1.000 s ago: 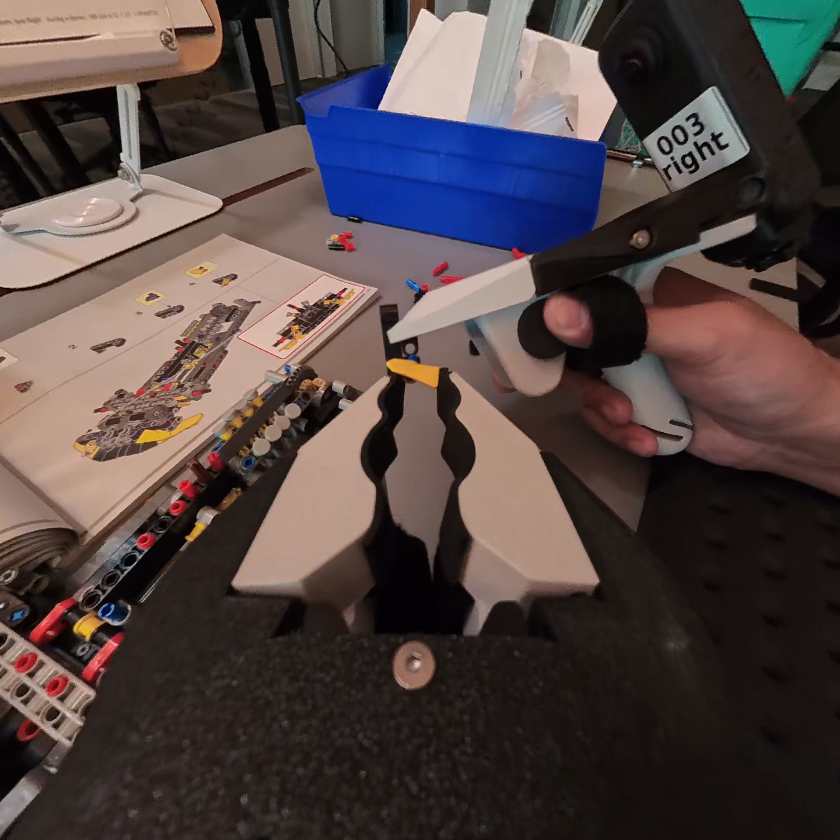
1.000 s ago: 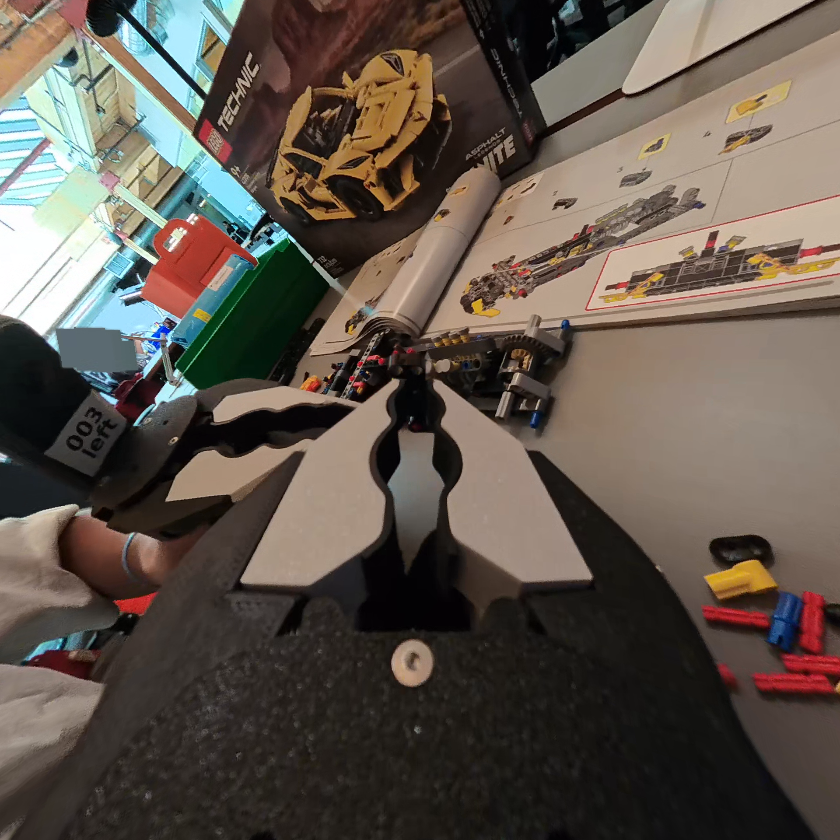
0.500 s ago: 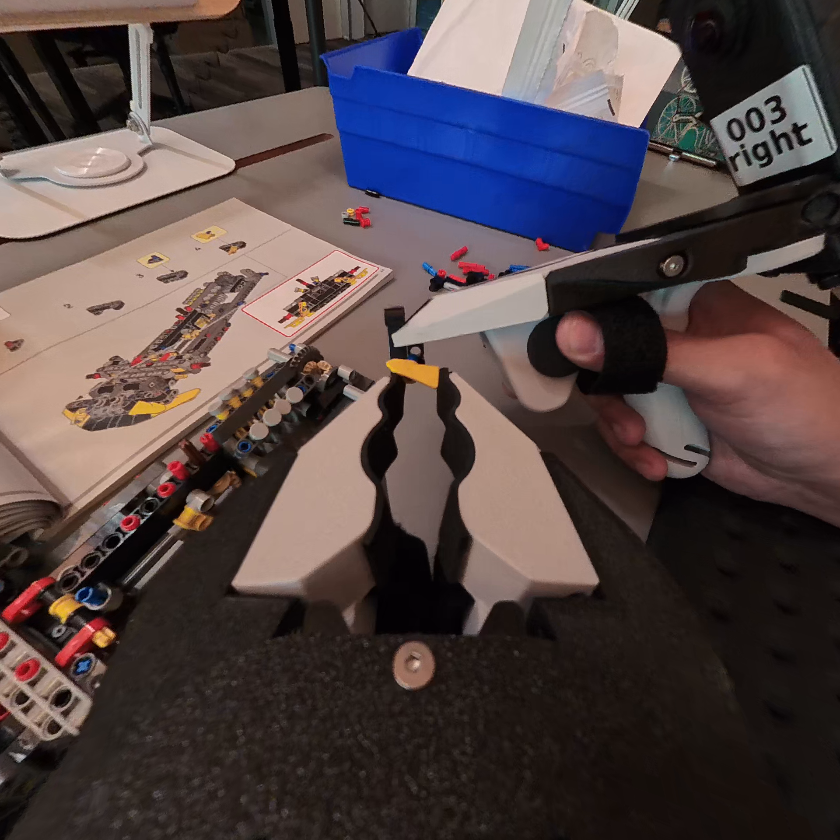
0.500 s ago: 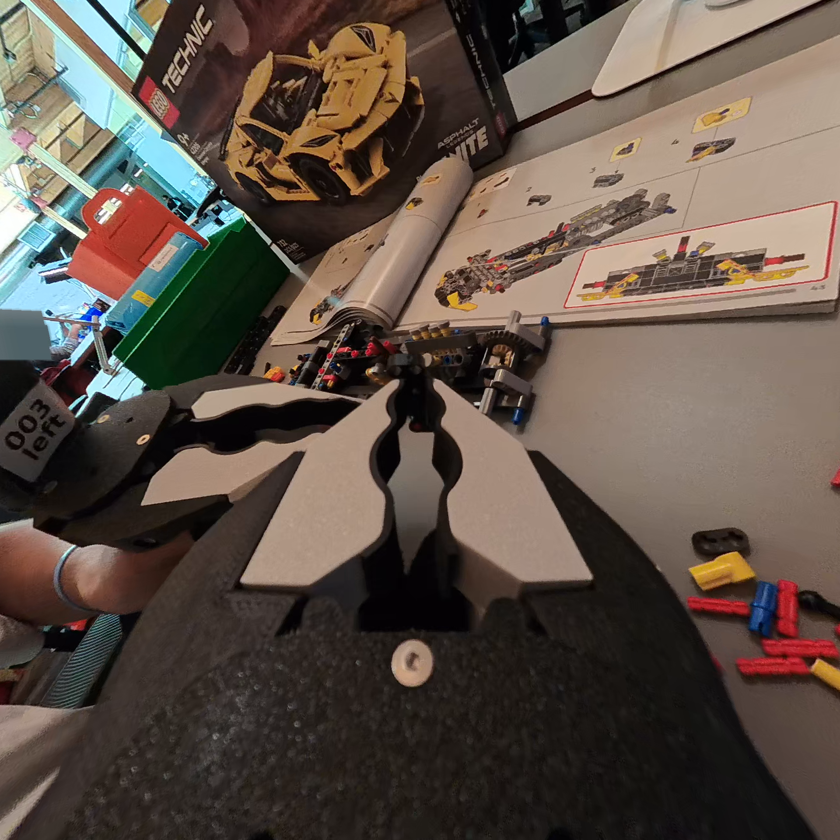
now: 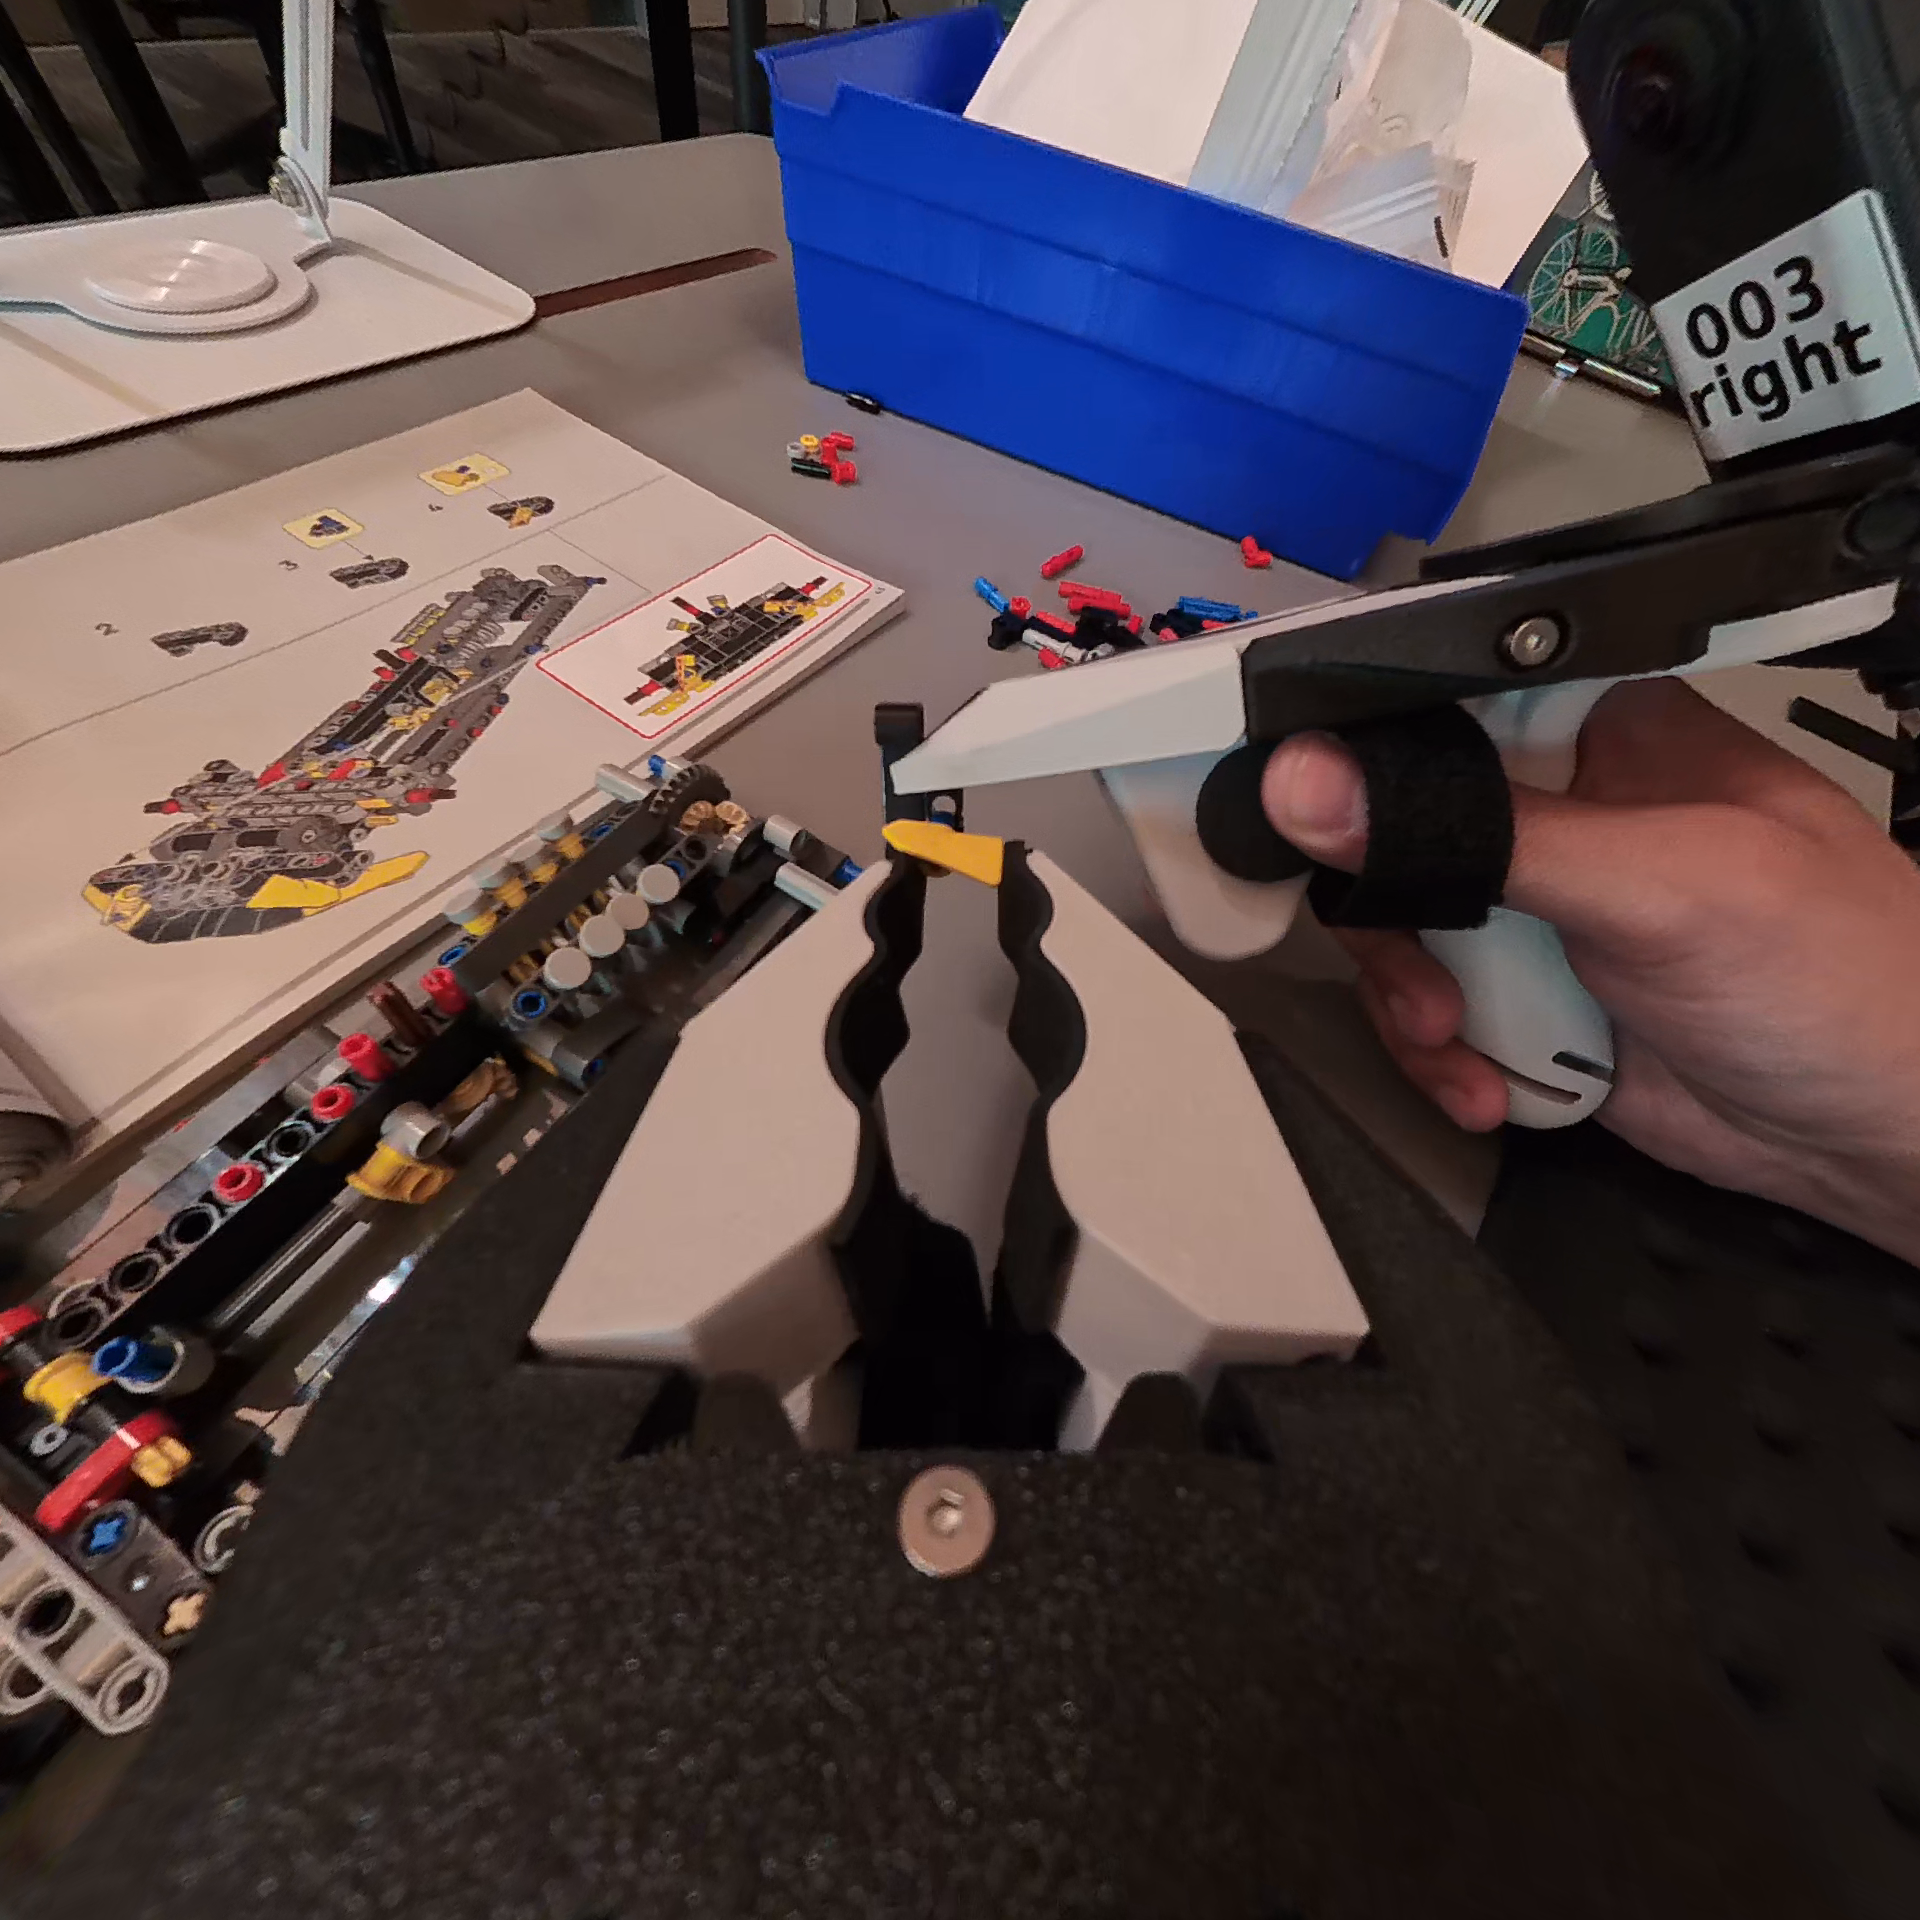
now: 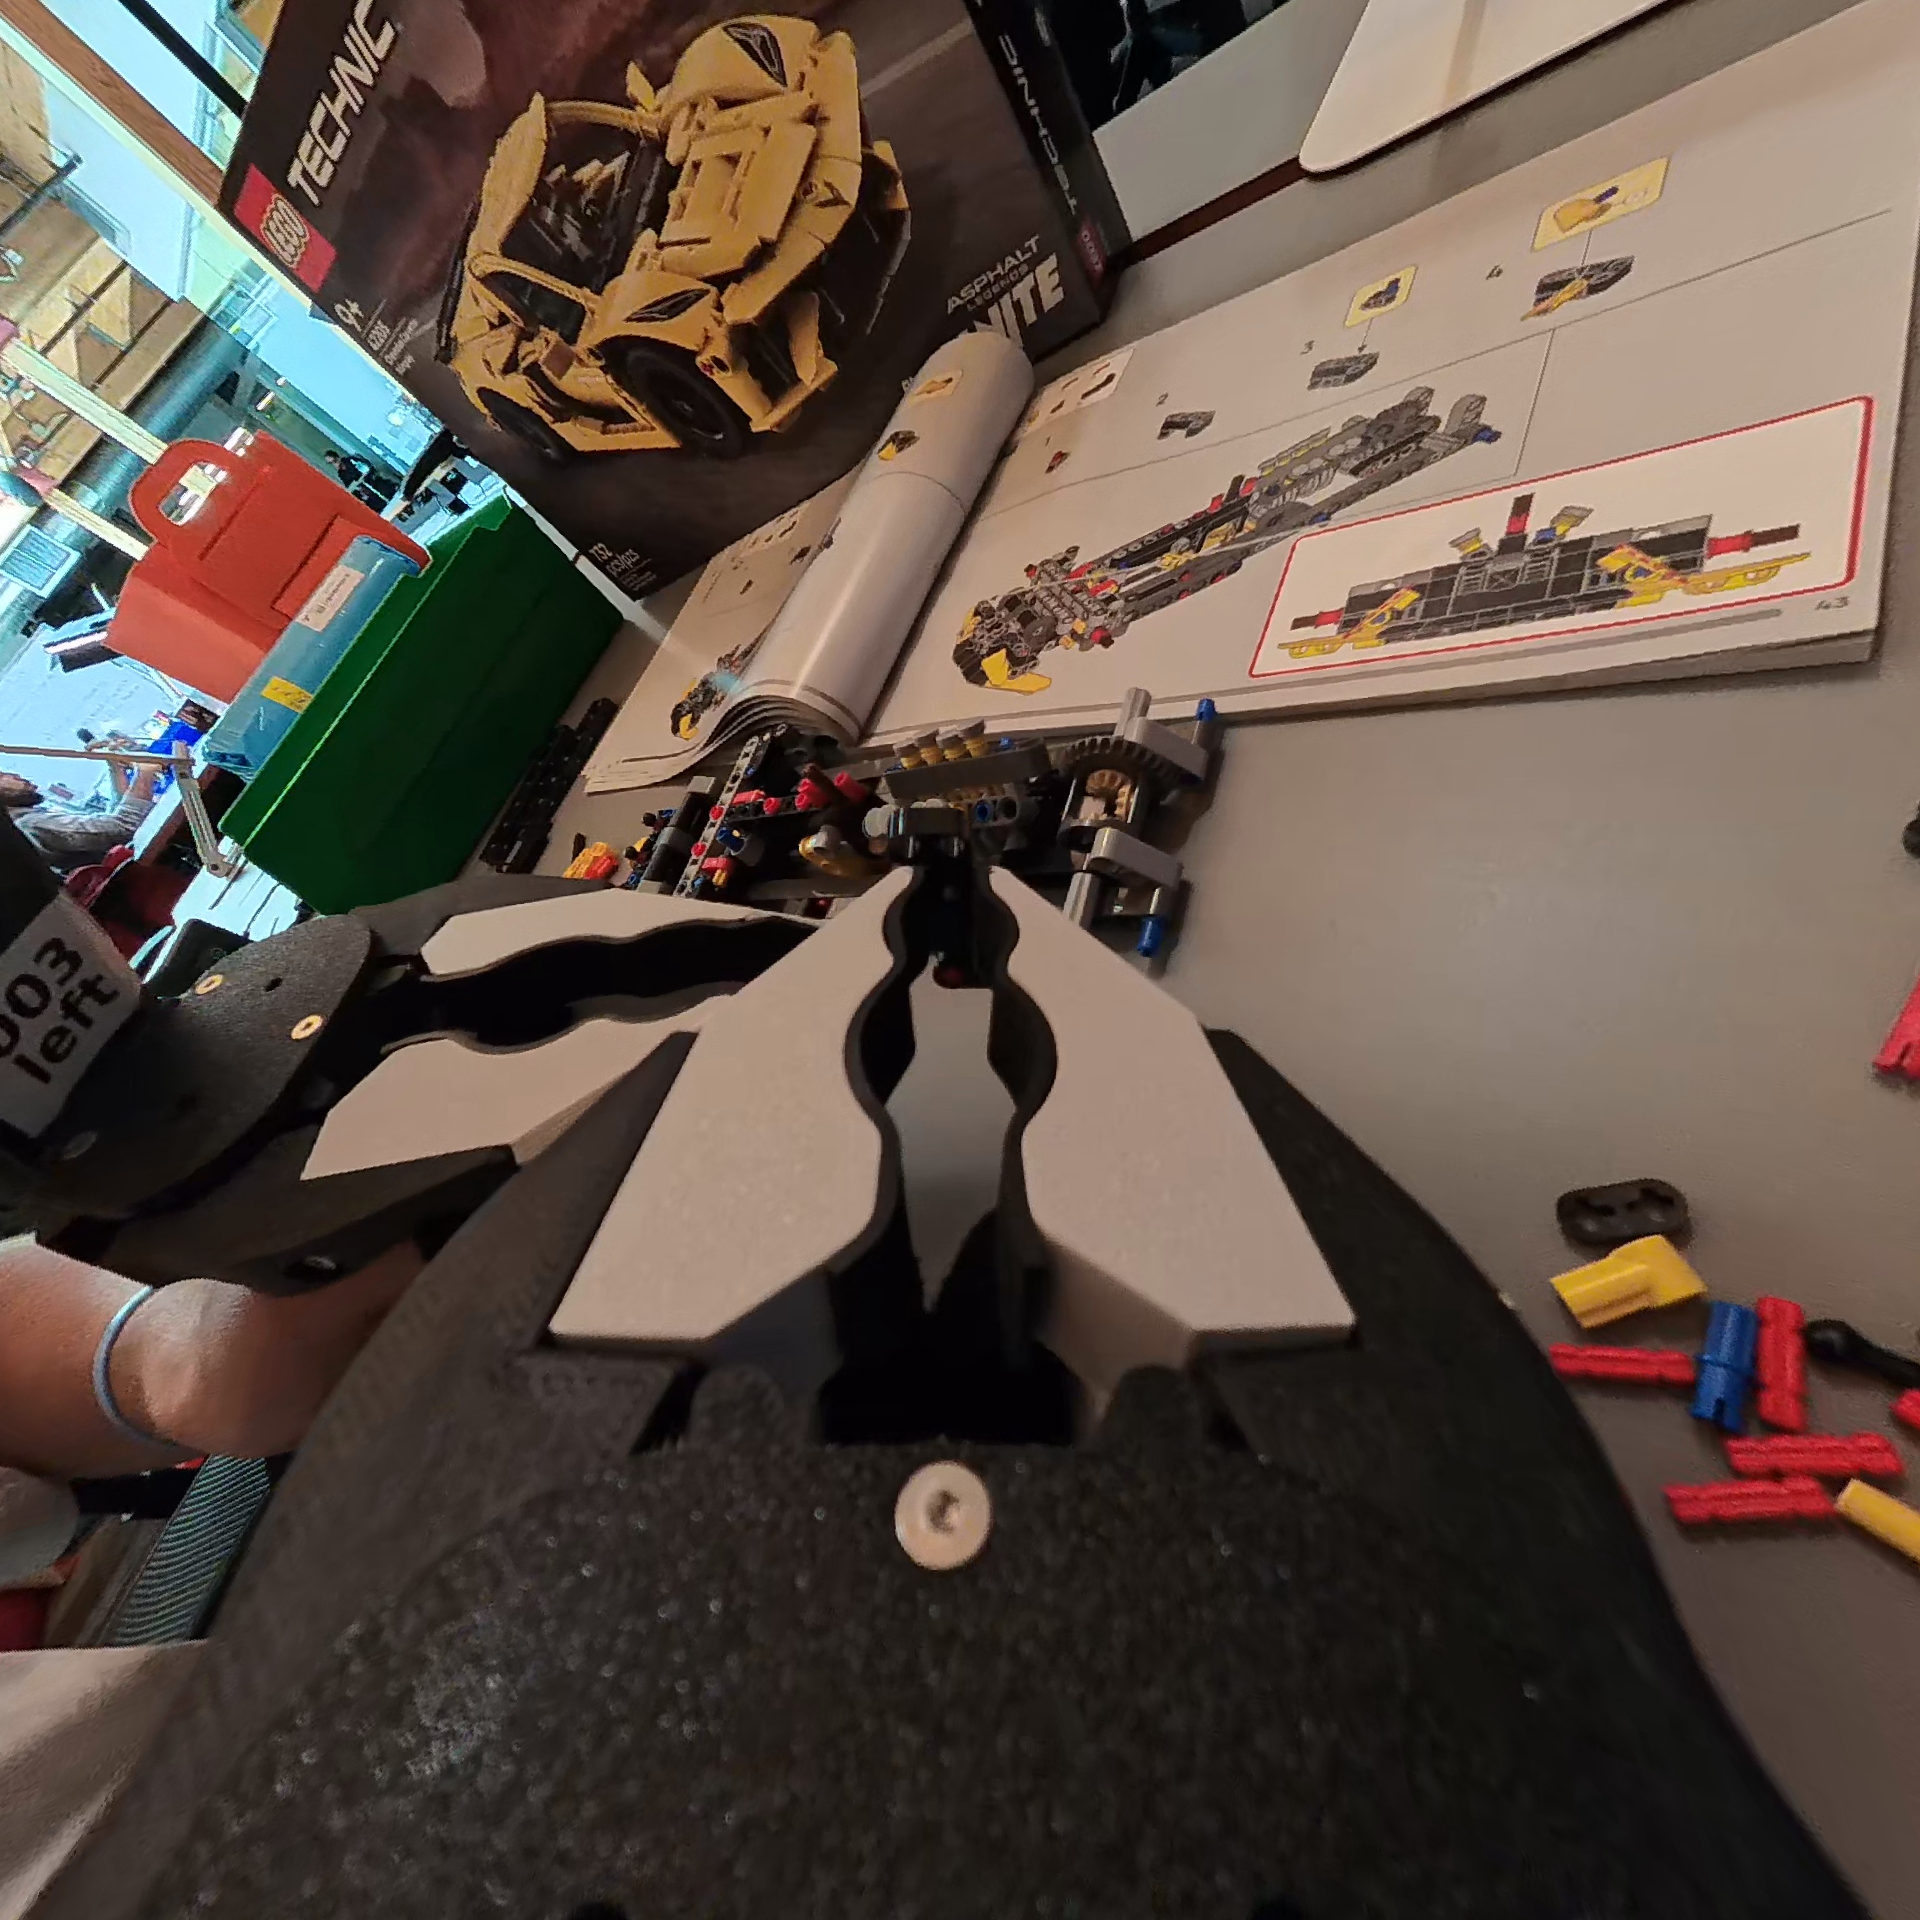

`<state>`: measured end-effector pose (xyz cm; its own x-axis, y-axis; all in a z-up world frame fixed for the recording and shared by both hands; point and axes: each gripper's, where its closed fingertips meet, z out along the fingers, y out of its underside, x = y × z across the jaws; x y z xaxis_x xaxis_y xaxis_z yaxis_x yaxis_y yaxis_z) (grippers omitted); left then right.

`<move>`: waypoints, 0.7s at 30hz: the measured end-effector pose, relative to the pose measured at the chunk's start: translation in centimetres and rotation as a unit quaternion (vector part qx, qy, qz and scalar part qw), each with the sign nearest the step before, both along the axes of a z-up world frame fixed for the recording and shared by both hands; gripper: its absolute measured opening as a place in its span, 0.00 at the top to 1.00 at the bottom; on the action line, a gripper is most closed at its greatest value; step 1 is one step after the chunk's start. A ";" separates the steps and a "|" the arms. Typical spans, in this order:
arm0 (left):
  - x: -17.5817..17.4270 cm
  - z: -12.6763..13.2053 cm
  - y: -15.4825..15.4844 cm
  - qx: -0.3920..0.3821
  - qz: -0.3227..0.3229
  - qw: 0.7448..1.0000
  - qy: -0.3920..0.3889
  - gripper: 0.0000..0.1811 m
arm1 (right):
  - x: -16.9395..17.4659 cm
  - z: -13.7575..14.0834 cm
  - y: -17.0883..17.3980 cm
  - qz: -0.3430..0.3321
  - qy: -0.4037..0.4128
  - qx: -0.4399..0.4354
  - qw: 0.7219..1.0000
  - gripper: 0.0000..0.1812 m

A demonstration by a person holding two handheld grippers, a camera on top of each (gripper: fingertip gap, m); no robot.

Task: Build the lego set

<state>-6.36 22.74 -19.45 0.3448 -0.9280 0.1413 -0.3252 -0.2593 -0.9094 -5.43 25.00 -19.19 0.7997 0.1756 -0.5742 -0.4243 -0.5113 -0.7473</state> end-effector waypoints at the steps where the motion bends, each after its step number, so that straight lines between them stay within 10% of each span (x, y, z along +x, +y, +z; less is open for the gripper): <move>1: 0.0 0.0 0.0 -0.002 0.000 1.000 0.000 0.93 | 0.0 0.0 0.0 0.000 0.000 -0.001 1.000 0.97; 21: 0.0 0.0 0.1 -0.013 0.002 1.000 -0.007 0.92 | -0.1 -0.2 0.1 -0.002 -0.028 -0.002 1.000 0.97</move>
